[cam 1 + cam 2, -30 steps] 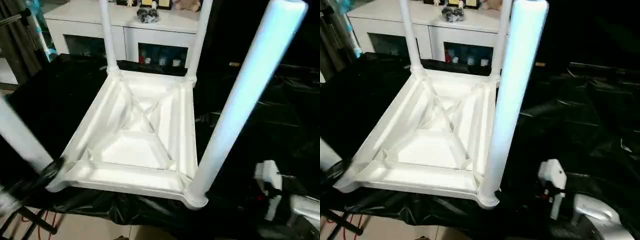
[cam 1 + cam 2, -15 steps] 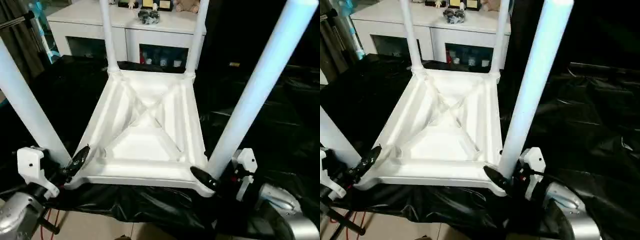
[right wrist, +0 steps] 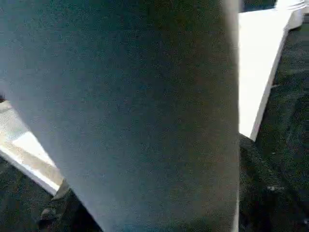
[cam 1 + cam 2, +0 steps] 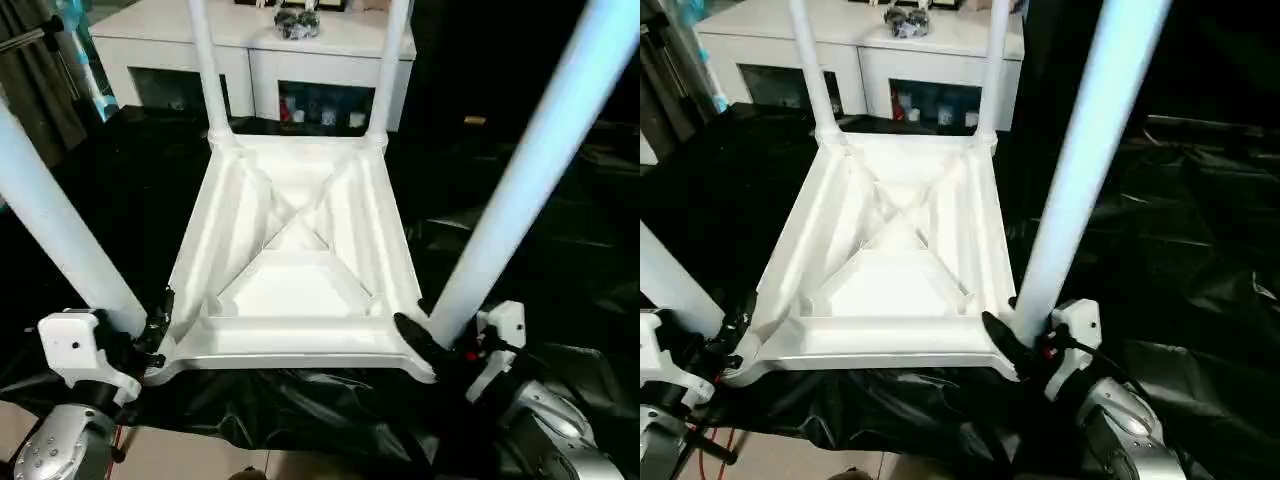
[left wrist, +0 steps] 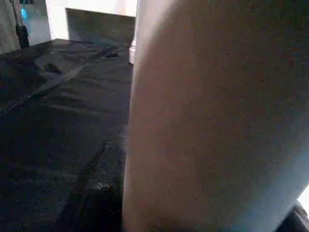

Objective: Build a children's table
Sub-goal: Flip table

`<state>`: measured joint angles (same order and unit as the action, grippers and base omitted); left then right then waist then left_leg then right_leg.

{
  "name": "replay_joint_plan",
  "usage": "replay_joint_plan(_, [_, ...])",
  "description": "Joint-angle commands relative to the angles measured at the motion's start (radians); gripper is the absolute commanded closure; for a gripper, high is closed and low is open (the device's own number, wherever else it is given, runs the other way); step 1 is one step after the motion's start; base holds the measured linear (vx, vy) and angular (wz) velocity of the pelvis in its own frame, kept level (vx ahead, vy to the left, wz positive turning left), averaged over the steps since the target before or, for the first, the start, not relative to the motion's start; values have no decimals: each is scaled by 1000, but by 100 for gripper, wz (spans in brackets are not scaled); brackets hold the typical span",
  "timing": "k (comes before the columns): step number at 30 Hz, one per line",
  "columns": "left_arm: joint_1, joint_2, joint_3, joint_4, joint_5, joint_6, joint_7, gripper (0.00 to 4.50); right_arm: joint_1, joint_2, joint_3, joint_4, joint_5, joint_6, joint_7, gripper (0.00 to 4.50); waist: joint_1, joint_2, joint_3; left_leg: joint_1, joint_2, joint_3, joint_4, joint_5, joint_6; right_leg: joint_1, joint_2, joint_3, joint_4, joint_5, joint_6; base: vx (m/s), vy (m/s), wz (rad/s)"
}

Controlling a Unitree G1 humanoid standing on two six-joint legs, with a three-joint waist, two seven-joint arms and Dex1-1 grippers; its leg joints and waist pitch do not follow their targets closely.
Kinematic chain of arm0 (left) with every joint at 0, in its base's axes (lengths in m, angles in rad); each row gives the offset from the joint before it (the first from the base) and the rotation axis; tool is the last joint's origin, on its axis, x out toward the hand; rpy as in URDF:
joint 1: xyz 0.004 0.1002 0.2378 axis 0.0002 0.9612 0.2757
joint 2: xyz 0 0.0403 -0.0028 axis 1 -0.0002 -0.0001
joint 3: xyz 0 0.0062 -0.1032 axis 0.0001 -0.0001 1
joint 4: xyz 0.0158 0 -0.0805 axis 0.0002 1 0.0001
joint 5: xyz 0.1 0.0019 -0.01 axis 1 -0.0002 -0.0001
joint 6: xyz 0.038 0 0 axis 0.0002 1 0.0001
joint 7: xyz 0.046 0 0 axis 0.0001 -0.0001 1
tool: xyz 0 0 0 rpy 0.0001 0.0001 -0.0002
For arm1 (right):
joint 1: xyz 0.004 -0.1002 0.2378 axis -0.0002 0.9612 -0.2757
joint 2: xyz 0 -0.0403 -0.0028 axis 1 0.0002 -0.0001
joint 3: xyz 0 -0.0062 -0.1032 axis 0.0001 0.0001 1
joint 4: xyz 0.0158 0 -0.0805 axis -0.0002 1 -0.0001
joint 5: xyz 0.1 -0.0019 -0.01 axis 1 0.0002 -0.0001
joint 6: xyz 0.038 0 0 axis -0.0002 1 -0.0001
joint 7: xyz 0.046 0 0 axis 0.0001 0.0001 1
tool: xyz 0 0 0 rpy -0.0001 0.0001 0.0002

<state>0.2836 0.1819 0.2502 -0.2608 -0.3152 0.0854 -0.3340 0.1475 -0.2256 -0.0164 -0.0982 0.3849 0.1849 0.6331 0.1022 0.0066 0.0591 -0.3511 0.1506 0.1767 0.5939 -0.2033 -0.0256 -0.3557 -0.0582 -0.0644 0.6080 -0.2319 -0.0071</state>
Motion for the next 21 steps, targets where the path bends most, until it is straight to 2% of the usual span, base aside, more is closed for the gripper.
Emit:
replay_joint_plan(1, [-5, -6, -70, -4, 21, 17, 1, 239, -10, 19, 3, -13, 11, 14, -20, 210, -3, -1, -20, 3, 91, -52, -102, -394, -14, -1, -104, 73, -108, -398, -96, 0, 0, 0])
replay_joint_plan(2, [-13, 4, -88, -2, 49, 20, 2, 239, -17, 28, 3, -11, 5, 10, -43, 215, -2, 3, -19, 7, 91, -53, -102, -405, -17, -4, -105, 74, -111, -416, -91, 0, 0, 0])
replay_joint_plan(4, [-17, 10, -93, 1, 57, 21, -1, 241, -18, 32, 3, -12, 1, 8, -54, 224, -1, 4, -19, 15, 90, -52, -101, -433, -28, -11, -105, 75, -116, -455, -82, 0, 0, 0])
replay_joint_plan(5, [-23, 13, -92, 8, 62, 19, -5, 242, -15, 37, 3, -17, -1, 5, -62, 226, -2, 9, -21, 12, 89, -55, -102, -434, -32, -7, -106, 73, -114, -455, -80, 0, 0, 0])
replay_joint_plan(6, [-25, 13, -93, 13, 63, 17, -9, 243, -13, 40, 2, -17, -5, 1, -68, 228, -1, 13, -22, 12, 89, -55, -103, -443, -37, -8, -104, 73, -115, -454, -77, 0, 0, 0])
replay_joint_plan(8, [-29, 15, -101, 27, 64, 6, -23, 245, -4, 48, -2, -24, -12, -8, -80, 231, -2, 9, -22, 10, 89, -56, -103, -447, -38, -7, -107, 73, -117, -459, -74, 0, 0, 0])
replay_joint_plan(10, [-42, 11, -114, 42, 61, -1, -39, 246, 3, 62, -20, -38, -8, -5, -113, 233, 0, 5, -29, 11, 91, -55, -102, -431, -37, -6, -106, 74, -115, -442, -76, 0, 0, 0])
replay_joint_plan(12, [-55, 7, -124, 56, 60, -6, -48, 246, 1, 67, -34, -38, -6, -11, -127, 233, 4, 7, -30, 12, 90, -53, -102, -432, -41, -8, -105, 74, -114, -431, -78, 0, 0, 0])
replay_joint_plan(13, [-72, 7, -136, 86, 67, -17, -56, 246, -2, 75, -47, -26, -14, -32, -145, 234, 7, 28, -30, 16, 91, -55, -102, -442, -49, -11, -106, 75, -113, -425, -81, 0, 0, 0])
replay_joint_plan(14, [-83, 7, -145, 108, 75, -27, -61, 247, -3, 80, -56, -15, -22, -49, -157, 234, 5, 23, -29, 20, 91, -52, -102, -460, -56, -15, -102, 75, -116, -415, -80, 0, 0, 0])
replay_joint_plan(15, [-91, 7, -152, 129, 82, -35, -67, 247, -1, 83, -62, -8, -32, -65, -170, 234, 4, 26, -29, 22, 90, -51, -102, -469, -59, -16, -101, 76, -117, -415, -81, 0, 0, 0])
replay_joint_plan(17, [-121, 6, -168, 181, 100, -51, -78, 248, 7, 98, -79, -23, -39, -83, -205, 236, 4, 14, -31, 20, 88, -49, -100, -452, -50, -13, -105, 78, -116, -428, -78, 0, 0, 0])
replay_joint_plan(18, [-138, 4, -175, 203, 107, -56, -81, 248, 15, 108, -90, -46, -34, -81, -221, 236, 7, 18, -31, 19, 88, -49, -101, -429, -42, -13, -106, 79, -117, -440, -72, 0, 0, 0])
replay_joint_plan(19, [-157, 0, -182, 222, 114, -60, -81, 249, 28, 121, -99, -78, -15, -71, -233, 238, 8, 12, -33, 23, 89, -44, -98, -424, -39, -17, -104, 81, -119, -440, -71, 0, 0, 0])
replay_joint_plan(20, [-182, -5, -193, 241, 120, -63, -83, 249, 45, 125, -101, -101, -8, -69, -236, 238, 10, 19, -34, 27, 90, -44, -98, -410, -36, -19, -105, 83, -118, -428, -72, 0, 0, 0])
replay_joint_plan(21, [-198, -8, -201, 252, 125, -66, -85, 249, 56, 125, -102, -114, -6, -68, -237, 238, 15, 19, -38, 26, 92, -43, -96, -391, -35, -17, -105, 83, -114, -396, -76, 0, 0, 0])
